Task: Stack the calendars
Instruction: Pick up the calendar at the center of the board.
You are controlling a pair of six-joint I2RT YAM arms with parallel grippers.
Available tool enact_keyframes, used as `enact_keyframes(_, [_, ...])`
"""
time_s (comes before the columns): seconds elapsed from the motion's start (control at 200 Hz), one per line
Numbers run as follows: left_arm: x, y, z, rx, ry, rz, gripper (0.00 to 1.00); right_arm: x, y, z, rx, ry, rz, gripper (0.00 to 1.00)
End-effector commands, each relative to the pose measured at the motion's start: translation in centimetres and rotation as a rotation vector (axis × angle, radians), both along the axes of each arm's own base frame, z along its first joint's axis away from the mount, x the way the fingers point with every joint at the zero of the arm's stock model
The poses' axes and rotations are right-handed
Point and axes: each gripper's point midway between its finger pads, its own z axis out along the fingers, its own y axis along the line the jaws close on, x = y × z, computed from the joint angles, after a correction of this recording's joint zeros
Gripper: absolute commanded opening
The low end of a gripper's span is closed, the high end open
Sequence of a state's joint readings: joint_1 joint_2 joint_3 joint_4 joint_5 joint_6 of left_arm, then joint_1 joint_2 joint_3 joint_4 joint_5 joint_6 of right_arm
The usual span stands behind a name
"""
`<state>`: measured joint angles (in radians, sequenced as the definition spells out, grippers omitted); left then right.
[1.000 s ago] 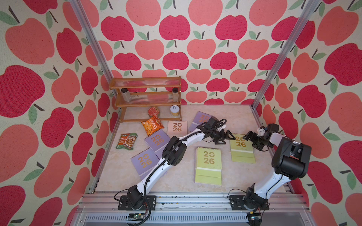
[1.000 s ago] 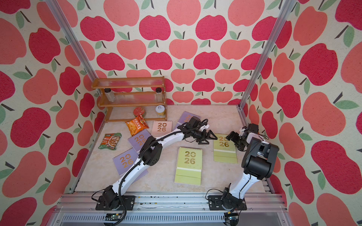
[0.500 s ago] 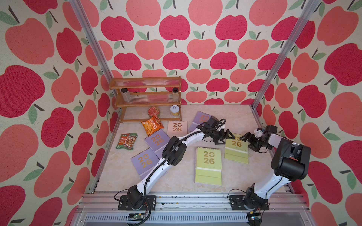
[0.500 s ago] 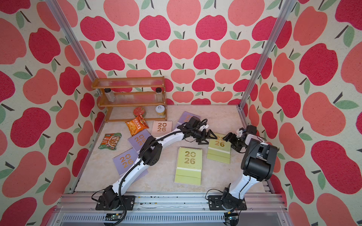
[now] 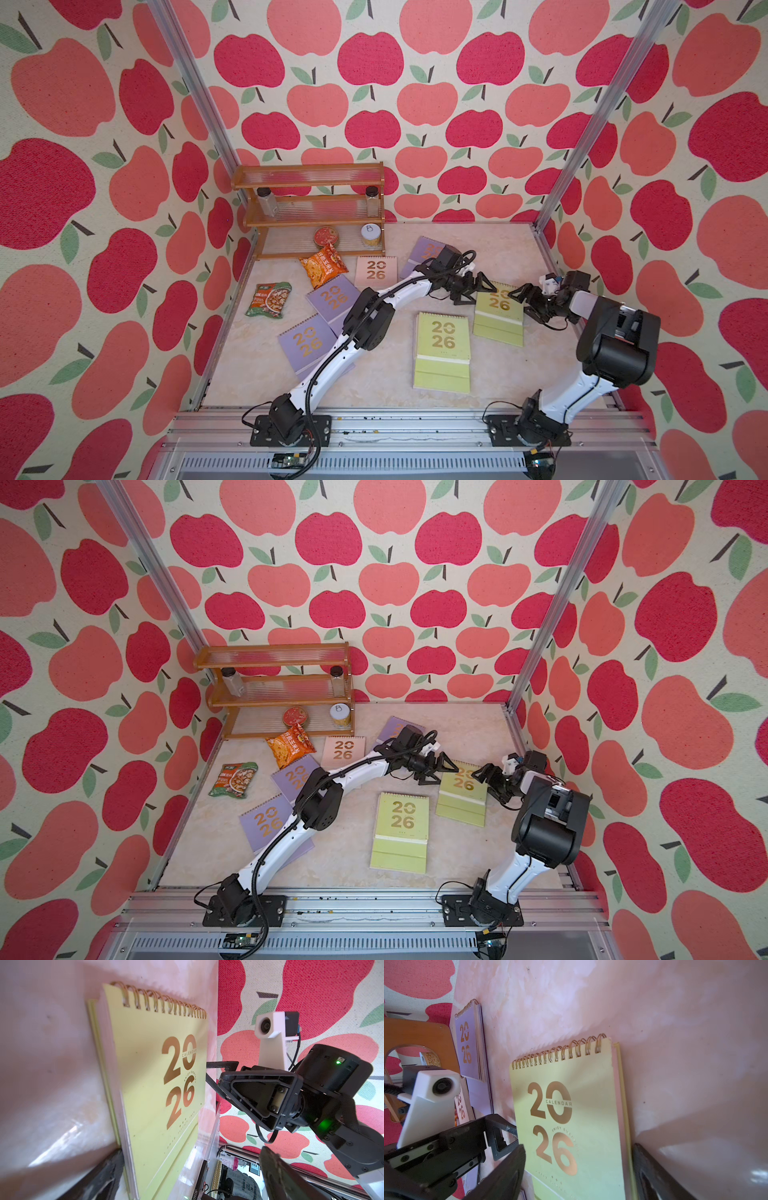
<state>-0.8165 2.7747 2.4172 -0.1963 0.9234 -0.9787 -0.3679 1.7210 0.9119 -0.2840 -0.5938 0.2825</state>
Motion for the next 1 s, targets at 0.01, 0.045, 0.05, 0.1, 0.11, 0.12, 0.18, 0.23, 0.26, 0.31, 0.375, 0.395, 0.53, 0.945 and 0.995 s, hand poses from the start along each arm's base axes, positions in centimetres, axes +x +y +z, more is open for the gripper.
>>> enact_keyframes(0.01, [-1.5, -1.5, -1.2, -0.022, -0.001, -0.036, 0.99, -1.2, 3.5, 2.3, 0.188, -0.021, 0.057, 0.8])
enact_keyframes(0.045, [-1.5, -1.5, -1.2, -0.023, -0.001, -0.036, 0.99, -1.3, 3.4, 2.5, 0.187, -0.031, 0.054, 0.8])
enact_keyframes(0.05, [-1.5, -1.5, -1.2, -0.023, -0.001, -0.036, 0.99, -1.2, 3.3, 2.6, 0.186, -0.033, 0.053, 0.8])
enact_keyframes(0.1, [-1.5, -1.5, -1.3, -0.025, 0.001, -0.037, 0.99, -1.3, 3.1, 2.9, 0.182, -0.042, 0.047, 0.79])
enact_keyframes(0.11, [-1.5, -1.5, -1.3, -0.025, 0.001, -0.036, 0.99, -1.3, 3.1, 3.0, 0.181, -0.045, 0.046, 0.79])
enact_keyframes(0.12, [-1.5, -1.5, -1.2, -0.025, 0.001, -0.036, 0.99, -1.3, 3.0, 3.0, 0.181, -0.048, 0.044, 0.79])
enact_keyframes(0.18, [-1.5, -1.5, -1.4, -0.025, 0.005, -0.035, 0.99, -1.4, 2.8, 3.4, 0.184, -0.057, 0.038, 0.79])
enact_keyframes(0.23, [-1.5, -1.5, -1.5, -0.026, 0.007, -0.035, 0.99, -1.4, 2.7, 3.7, 0.185, -0.067, 0.036, 0.78])
enact_keyframes(0.26, [-1.4, -1.6, -1.4, -0.028, 0.006, -0.035, 0.99, -1.4, 2.6, 3.8, 0.185, -0.069, 0.033, 0.78])
enact_keyframes(0.31, [-1.4, -1.6, -1.4, -0.03, 0.008, -0.035, 0.99, -1.4, 2.6, 3.9, 0.19, -0.072, 0.032, 0.78])
enact_keyframes(0.375, [-1.4, -1.6, -1.4, -0.029, 0.011, -0.032, 0.99, -1.3, 2.7, 4.1, 0.204, -0.078, 0.033, 0.77])
enact_keyframes(0.395, [-1.4, -1.6, -1.4, -0.031, 0.011, -0.034, 0.99, -1.3, 2.7, 4.1, 0.208, -0.079, 0.031, 0.77])
enact_keyframes(0.53, [-1.4, -1.6, -1.2, -0.036, 0.011, -0.035, 0.99, -1.1, 3.0, 4.4, 0.243, -0.1, 0.029, 0.74])
enact_keyframes(0.945, [-1.1, -1.3, -1.3, -0.037, 0.016, -0.027, 1.0, -1.3, 2.5, 4.1, 0.207, -0.097, 0.015, 0.61])
enact_keyframes(0.995, [-0.9, -1.1, -1.2, -0.039, 0.014, -0.022, 0.99, -1.4, 2.4, 4.2, 0.191, -0.101, 0.011, 0.53])
